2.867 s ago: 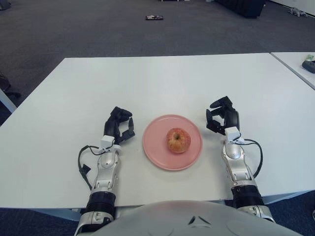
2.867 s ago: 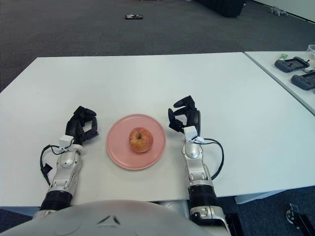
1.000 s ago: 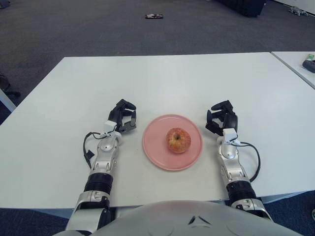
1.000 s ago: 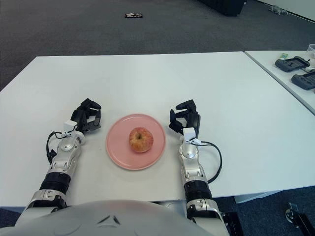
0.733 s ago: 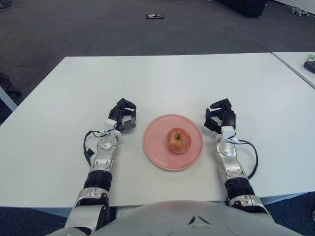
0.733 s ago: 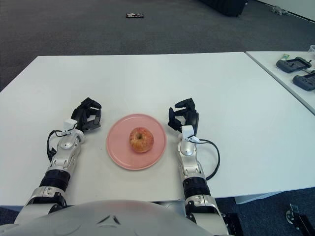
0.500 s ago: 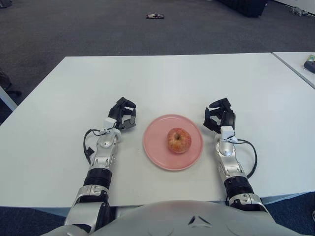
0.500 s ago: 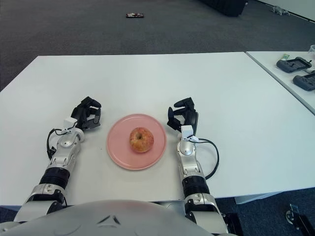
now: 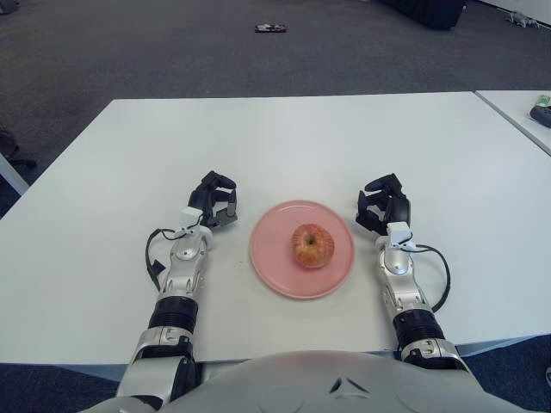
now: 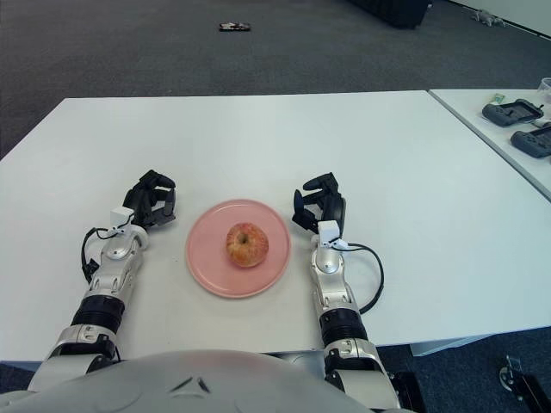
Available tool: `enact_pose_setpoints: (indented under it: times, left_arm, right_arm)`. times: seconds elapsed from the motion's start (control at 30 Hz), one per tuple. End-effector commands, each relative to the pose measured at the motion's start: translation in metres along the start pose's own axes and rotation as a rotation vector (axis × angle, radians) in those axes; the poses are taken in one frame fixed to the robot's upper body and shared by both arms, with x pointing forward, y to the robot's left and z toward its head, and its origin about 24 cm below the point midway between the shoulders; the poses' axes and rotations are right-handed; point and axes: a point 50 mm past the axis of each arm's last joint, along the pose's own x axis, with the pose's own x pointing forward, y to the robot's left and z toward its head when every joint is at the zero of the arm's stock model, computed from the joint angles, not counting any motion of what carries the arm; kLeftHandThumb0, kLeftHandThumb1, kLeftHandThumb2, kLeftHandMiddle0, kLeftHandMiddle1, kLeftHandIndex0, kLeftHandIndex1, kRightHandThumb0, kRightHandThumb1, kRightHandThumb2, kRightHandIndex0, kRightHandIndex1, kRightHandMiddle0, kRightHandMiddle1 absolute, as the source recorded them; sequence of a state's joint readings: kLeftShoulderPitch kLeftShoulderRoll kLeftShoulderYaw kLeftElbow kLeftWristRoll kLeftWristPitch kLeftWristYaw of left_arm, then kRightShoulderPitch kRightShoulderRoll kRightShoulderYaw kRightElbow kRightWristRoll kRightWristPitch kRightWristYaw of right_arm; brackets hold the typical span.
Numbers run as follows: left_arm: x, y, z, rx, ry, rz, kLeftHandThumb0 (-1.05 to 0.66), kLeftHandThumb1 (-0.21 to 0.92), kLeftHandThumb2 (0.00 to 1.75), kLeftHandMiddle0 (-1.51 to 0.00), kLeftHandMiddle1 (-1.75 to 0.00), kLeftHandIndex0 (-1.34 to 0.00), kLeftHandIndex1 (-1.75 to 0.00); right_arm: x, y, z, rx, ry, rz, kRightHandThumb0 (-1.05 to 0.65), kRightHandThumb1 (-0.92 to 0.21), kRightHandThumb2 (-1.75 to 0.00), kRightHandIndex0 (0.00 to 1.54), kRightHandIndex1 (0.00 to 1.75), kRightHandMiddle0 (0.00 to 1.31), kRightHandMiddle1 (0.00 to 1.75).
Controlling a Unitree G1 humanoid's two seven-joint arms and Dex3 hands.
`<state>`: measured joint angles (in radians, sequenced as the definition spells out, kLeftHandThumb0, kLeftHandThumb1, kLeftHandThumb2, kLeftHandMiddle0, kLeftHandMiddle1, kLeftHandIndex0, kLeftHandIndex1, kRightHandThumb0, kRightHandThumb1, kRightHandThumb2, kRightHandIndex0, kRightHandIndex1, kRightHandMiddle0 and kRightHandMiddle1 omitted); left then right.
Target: Put the apple into the plate.
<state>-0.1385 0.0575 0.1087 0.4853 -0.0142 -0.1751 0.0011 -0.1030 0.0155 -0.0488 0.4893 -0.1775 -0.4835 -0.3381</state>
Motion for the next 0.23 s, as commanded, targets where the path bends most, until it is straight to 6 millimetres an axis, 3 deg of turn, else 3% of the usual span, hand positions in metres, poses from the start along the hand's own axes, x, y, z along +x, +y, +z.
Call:
enact_pose_setpoints:
  times: [0.0,0.2]
  left_arm:
    - [-0.0067,0.0026,-0.0102,-0.003,0.035,0.031,-0.43,0.46,1.15,-0.9,-1.75,-0.49,-1.75]
    - [-0.0112,0.0014,-0.0129,-0.007,0.026,0.036,-0.43,0.47,1.14,-0.9,-1.75,-0.49,-1.75]
  right_arm:
    - [0.0022,-0.0025,0.0045,0.0,-0.015,0.016,-0.41,-0.53,-1.06,0.64,1.45,0.44,1.75]
    - [0.0002,-0.0038,0.0043,0.002,-0.023,0.027,-0.41,-0.53,-1.05,0.63,1.46,0.44,1.75]
